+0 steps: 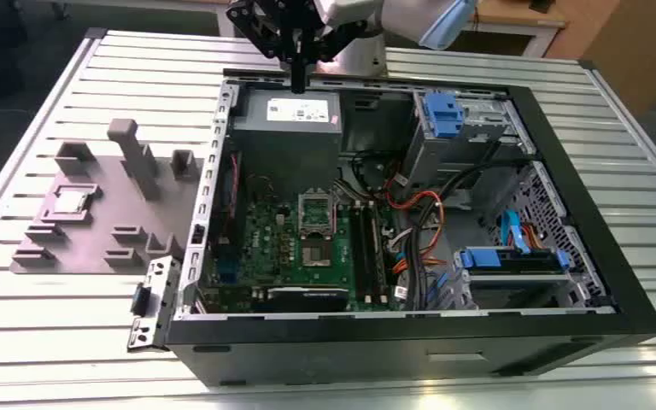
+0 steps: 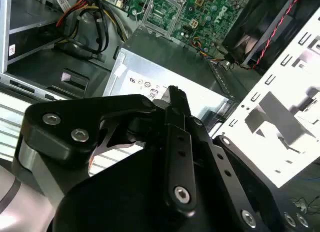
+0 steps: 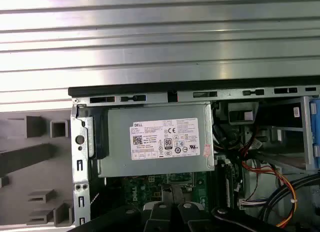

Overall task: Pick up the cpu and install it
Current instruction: 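Reach for the cpu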

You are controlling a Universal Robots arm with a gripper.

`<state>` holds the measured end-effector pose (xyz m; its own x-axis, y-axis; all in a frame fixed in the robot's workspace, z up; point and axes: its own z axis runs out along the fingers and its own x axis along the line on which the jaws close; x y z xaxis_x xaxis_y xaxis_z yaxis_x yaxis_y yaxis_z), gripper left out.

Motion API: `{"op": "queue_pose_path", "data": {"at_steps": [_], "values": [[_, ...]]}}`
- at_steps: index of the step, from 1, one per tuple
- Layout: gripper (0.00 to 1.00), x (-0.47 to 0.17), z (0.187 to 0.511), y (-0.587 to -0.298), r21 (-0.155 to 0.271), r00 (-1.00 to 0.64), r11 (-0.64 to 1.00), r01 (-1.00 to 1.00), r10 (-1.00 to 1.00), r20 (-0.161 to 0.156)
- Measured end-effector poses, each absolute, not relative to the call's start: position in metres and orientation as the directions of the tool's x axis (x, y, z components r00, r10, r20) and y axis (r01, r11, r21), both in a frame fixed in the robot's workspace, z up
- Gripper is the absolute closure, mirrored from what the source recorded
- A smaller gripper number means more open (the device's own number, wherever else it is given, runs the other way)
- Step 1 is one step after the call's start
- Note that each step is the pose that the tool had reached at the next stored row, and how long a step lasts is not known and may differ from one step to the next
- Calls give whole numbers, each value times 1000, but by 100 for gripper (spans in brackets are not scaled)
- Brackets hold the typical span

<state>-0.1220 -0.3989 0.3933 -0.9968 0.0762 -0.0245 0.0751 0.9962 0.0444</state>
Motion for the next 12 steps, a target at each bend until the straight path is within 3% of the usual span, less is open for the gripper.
{"op": "queue_pose_path", "data": {"at_steps": [12], "values": [[89, -122, 393, -399, 44, -997, 996, 75, 76, -24]]}}
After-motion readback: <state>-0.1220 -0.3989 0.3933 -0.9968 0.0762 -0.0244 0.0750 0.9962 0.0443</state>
